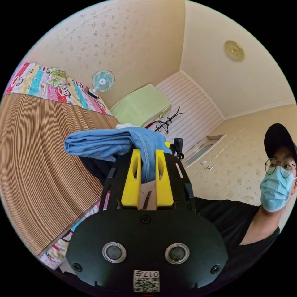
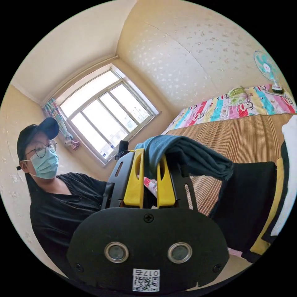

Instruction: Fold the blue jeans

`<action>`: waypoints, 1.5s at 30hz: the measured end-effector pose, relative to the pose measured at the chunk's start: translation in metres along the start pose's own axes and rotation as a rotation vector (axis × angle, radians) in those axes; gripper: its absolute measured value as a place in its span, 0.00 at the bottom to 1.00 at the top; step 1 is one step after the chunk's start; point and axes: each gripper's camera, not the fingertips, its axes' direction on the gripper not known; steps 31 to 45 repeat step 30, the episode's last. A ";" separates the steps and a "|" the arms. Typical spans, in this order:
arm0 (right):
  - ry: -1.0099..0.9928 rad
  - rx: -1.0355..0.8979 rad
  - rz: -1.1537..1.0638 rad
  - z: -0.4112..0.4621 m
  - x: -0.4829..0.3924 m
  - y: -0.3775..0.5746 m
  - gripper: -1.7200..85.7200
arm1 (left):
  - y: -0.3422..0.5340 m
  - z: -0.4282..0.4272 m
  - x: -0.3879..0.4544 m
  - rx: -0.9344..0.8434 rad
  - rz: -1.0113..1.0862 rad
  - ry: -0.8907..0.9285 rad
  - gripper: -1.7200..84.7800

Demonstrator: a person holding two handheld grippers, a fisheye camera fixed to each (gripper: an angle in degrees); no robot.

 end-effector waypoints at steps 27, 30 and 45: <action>0.583 0.434 -0.348 0.125 -0.103 0.156 0.03 | 0.140 -0.410 -0.160 0.580 -0.433 -1.367 0.10; 0.671 0.213 -0.316 0.185 -0.105 0.142 0.04 | 0.119 -0.436 -0.238 0.375 -0.681 -1.338 0.13; 0.671 0.213 -0.316 0.185 -0.105 0.142 0.04 | 0.119 -0.436 -0.238 0.375 -0.681 -1.338 0.13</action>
